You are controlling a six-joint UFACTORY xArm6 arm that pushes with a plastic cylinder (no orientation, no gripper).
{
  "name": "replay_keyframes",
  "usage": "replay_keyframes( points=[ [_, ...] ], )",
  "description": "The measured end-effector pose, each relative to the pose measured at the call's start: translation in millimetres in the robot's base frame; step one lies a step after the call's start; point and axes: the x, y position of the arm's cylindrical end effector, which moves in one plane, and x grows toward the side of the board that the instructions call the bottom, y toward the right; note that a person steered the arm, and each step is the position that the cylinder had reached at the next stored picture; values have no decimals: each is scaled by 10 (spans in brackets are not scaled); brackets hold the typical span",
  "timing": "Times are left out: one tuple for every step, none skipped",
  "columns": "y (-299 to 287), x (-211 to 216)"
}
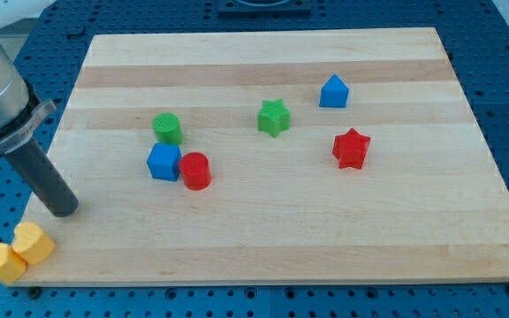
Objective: Slide the green circle right a bit
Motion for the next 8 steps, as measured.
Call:
replay_keyframes(
  points=[
    [0,-315],
    [7,-636],
    [173,-902],
    [498,-1067],
    [820,-1201],
    [1151,-1272],
    [1421,-1272],
    [1657,-1272]
  ],
)
